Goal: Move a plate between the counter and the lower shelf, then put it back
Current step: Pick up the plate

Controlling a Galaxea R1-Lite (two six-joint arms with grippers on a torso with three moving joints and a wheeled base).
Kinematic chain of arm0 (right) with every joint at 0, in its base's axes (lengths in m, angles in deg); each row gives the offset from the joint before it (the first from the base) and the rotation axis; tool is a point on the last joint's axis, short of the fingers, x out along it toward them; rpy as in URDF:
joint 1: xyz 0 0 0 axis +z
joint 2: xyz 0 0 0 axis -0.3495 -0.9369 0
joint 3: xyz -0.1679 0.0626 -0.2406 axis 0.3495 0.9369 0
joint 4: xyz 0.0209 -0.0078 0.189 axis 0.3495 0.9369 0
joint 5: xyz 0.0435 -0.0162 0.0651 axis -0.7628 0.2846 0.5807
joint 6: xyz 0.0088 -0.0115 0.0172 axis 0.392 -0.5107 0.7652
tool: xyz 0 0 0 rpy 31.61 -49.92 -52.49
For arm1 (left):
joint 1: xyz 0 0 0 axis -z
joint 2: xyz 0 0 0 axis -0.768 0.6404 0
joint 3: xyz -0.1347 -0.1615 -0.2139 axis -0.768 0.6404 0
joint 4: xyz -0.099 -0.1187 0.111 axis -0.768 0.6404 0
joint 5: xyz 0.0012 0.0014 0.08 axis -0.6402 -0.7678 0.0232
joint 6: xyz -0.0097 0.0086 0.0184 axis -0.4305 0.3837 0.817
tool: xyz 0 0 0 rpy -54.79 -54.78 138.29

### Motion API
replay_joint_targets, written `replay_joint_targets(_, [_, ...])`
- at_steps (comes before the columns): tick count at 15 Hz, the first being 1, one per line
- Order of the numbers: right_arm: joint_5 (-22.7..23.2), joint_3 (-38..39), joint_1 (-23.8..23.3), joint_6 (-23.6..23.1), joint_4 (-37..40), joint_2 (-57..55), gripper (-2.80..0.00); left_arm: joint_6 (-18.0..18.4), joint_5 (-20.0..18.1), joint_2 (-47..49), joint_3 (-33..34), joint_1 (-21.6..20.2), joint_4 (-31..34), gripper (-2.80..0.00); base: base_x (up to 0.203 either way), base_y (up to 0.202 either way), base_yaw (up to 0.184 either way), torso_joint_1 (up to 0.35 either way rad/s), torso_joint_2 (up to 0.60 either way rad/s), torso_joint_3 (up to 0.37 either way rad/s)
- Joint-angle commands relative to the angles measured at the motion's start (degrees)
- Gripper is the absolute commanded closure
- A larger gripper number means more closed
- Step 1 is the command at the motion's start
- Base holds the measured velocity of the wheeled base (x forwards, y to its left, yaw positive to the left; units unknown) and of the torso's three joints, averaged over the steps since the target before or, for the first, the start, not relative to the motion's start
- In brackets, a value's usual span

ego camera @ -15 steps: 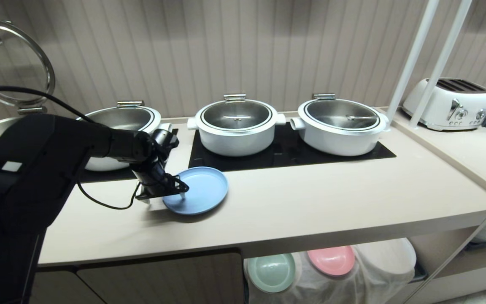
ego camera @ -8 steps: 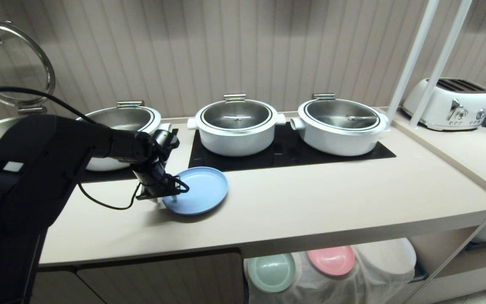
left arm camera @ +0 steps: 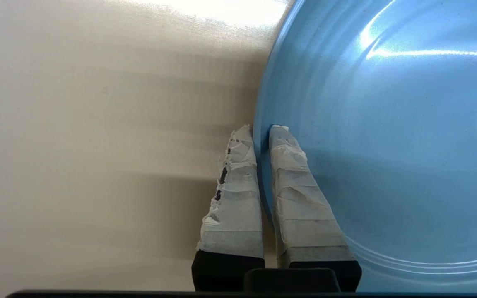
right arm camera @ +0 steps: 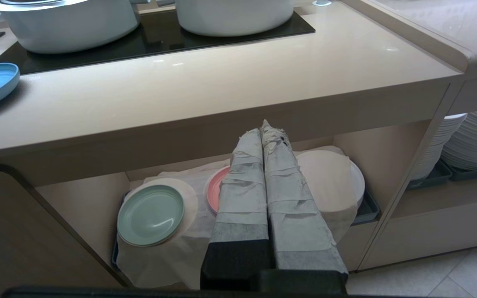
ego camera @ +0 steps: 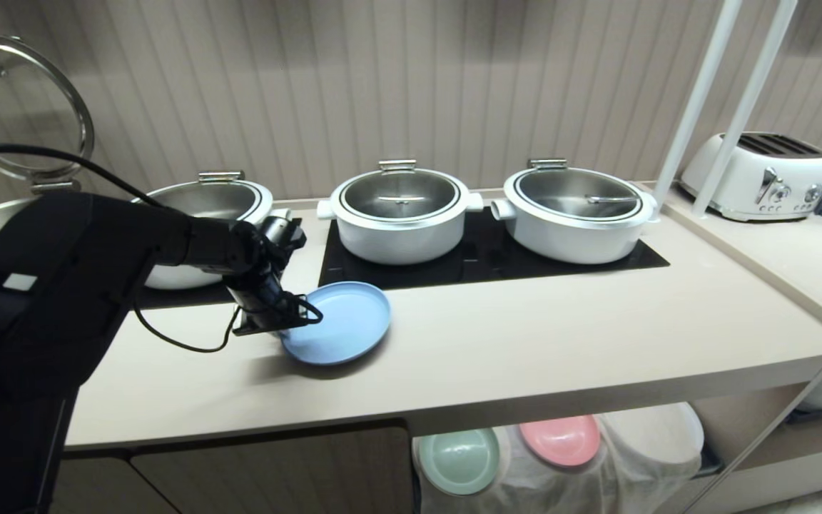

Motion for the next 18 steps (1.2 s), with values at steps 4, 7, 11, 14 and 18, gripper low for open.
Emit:
replay_joint_targets(4, [-0.01, 0.0, 0.02, 0.02, -0.08, 0.0, 0.0, -2.31, 1.02, 0.14, 0.22, 0.78, 0.38, 0.0, 0.0, 0.0, 0.0, 0.0, 0.0, 0.0])
replay_joint_targets(7, [-0.01, 0.0, 0.02, 0.02, -0.08, 0.0, 0.0, -3.39, 1.1, 0.14, 0.13, 1.53, 0.38, 0.0, 0.0, 0.0, 0.0, 0.0, 0.0, 0.0])
replay_joint_targets(11, [-0.04, 0.0, -0.04, 0.02, 0.0, 0.0, 0.0, -3.65, 1.1, -0.24, 0.22, 1.44, 0.38, 0.0, 0.0, 0.0, 0.0, 0.0, 0.0, 0.0])
replay_joint_targets(14, [-0.01, 0.0, 0.02, 0.02, 0.0, 0.0, 0.0, -3.76, 1.02, -1.1, 0.69, 1.25, 0.47, 0.0, 0.0, 0.0, 0.0, 0.0, 0.0, 0.0])
replay_joint_targets(18, [-0.01, 0.0, 0.02, 0.02, -0.04, 0.0, 0.0, -5.97, 1.03, -4.15, 3.72, 1.35, 0.47, 0.0, 0.0, 0.0, 0.0, 0.0, 0.0, 0.0])
